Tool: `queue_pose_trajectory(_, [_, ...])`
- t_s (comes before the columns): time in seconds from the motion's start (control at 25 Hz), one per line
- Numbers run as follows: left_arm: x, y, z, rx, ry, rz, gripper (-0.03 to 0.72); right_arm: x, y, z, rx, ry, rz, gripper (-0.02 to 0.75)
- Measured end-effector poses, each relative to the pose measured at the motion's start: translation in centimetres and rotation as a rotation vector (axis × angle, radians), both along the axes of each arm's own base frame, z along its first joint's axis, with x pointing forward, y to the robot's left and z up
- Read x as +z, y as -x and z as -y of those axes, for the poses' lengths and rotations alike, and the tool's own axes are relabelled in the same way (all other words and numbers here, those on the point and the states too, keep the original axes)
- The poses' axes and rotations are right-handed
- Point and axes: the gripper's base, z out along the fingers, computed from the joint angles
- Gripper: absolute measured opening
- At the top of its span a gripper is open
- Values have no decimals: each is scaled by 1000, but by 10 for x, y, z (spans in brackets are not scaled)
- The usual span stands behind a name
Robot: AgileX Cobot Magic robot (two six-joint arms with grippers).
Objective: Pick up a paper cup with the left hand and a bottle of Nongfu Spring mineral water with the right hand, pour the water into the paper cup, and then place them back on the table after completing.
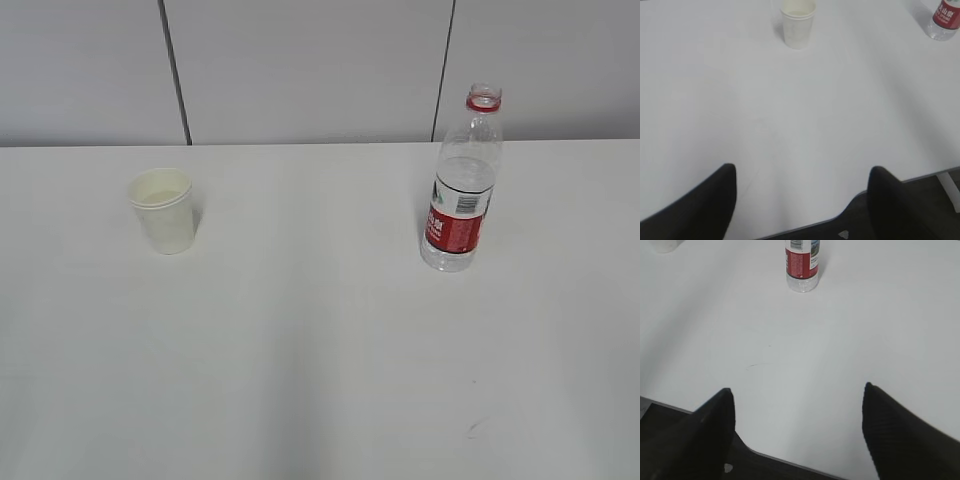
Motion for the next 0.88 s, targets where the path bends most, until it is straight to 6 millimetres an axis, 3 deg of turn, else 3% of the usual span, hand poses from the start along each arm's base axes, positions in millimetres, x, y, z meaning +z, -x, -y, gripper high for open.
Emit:
queue_pose_trajectory(0.36, [-6, -12, 3, 0, 14, 66, 500, -8, 0, 1, -2, 16, -21, 587])
queue_pose_trajectory(0.88, [-6, -12, 3, 46, 14, 71, 500, -8, -1, 0, -62, 18, -23, 587])
